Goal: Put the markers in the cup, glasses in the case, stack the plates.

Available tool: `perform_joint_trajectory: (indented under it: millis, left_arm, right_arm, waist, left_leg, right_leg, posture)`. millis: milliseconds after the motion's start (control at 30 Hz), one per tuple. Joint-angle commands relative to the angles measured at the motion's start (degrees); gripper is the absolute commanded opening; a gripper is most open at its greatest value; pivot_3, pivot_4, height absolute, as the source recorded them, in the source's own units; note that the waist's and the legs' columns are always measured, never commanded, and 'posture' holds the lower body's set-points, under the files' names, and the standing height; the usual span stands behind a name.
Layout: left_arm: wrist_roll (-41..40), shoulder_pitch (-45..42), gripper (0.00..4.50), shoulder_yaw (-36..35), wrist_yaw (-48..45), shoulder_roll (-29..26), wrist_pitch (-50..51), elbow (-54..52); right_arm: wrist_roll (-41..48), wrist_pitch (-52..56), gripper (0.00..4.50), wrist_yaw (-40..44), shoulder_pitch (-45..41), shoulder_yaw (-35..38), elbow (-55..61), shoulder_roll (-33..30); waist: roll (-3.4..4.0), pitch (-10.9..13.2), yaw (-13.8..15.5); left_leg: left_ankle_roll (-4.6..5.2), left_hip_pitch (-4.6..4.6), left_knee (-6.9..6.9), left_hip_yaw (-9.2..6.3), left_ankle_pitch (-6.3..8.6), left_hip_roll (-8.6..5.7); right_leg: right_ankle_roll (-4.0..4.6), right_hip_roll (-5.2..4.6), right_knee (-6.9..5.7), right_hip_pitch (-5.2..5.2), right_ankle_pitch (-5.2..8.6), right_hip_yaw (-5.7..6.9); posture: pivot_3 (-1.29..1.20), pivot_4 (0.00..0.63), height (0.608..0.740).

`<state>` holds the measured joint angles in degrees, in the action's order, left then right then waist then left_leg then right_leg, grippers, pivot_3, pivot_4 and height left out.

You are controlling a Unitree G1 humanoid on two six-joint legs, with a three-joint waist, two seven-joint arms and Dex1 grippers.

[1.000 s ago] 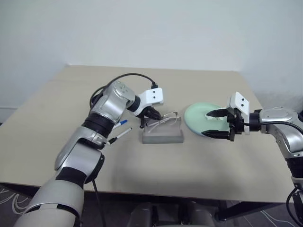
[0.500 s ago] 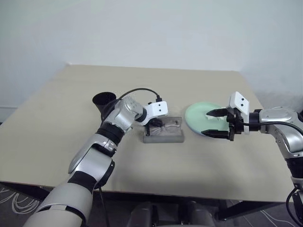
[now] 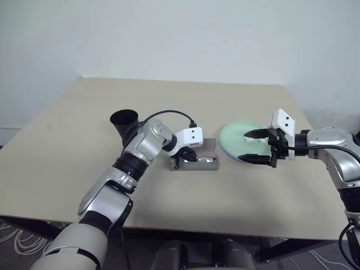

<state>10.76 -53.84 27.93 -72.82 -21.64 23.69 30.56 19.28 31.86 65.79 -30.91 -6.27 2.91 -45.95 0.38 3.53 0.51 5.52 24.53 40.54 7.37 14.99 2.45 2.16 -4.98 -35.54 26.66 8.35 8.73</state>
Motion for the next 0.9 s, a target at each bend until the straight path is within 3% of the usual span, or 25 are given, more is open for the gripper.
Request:
perform_joint_trajectory:
  millis: [33, 133, 400, 500, 733, 900]
  left_arm:
    - [-1.6, -3.6, 2.07, -2.7, -0.3, -0.8, 1.0, -2.3]
    - [-3.2, -7.1, 3.09, -5.7, 1.5, -0.5, 0.8, -1.4]
    - [-3.4, -15.4, 3.09, -12.4, 17.5, 4.1, -6.3, 16.7]
    - [-1.6, -15.4, 2.51, -12.0, 23.5, 5.9, -10.2, 23.1]
    - [3.9, -13.1, 0.11, -9.7, 35.9, 8.9, -17.9, 33.5]
    - [7.6, -11.1, 0.11, -6.8, 36.6, 9.4, -21.8, 36.2]
  right_arm:
    - [0.4, -0.3, 4.50, -0.3, -0.8, 1.3, 1.5, 0.0]
    - [0.4, -0.4, 4.50, -0.4, -0.9, 1.3, 1.4, 0.1]
    - [0.2, -0.5, 4.50, -0.8, -1.5, 0.8, 1.2, 1.2]
    - [0.2, -0.3, 4.50, -0.9, -1.5, 0.8, 1.4, 1.4]
    - [0.3, -0.1, 4.50, -1.4, -1.2, 0.9, 2.0, 1.7]
    - [0.4, 0.1, 4.50, -1.8, -0.9, 0.9, 2.5, 1.9]
  waist:
    - [0.00, 0.0, 0.0]
    - [-0.01, 0.0, 0.0]
    - [0.00, 0.0, 0.0]
    - [-0.03, 0.0, 0.0]
    - [-0.04, 0.0, 0.0]
    - [-0.06, 0.0, 0.0]
  left_leg:
    - [0.00, 0.00, 0.01, 0.00, 0.00, 0.00]
    - [0.00, 0.01, 0.04, -0.01, 0.00, 0.00]
    - [0.03, -0.02, 0.08, -0.01, 0.01, -0.01]
    - [0.02, -0.03, 0.08, -0.01, 0.00, -0.01]
    - [0.02, 0.00, 0.07, 0.00, 0.02, -0.02]
    - [0.02, 0.01, 0.08, -0.01, 0.02, -0.02]
  right_leg:
    - [0.00, 0.00, -0.02, 0.01, 0.00, 0.00]
    - [0.00, -0.02, -0.03, 0.01, 0.00, 0.00]
    - [-0.01, -0.03, -0.03, -0.06, 0.00, 0.00]
    - [-0.02, -0.01, -0.10, -0.05, -0.01, 0.00]
    - [-0.09, 0.00, -0.12, -0.01, -0.06, -0.01]
    - [-0.09, -0.04, -0.12, -0.01, -0.06, 0.00]
  posture:
    - [0.00, 0.000, 0.732]
    - [0.00, 0.000, 0.732]
    - [0.00, 0.000, 0.732]
    - [0.00, 0.000, 0.732]
    - [0.00, 0.000, 0.732]
    - [0.00, 0.000, 0.732]
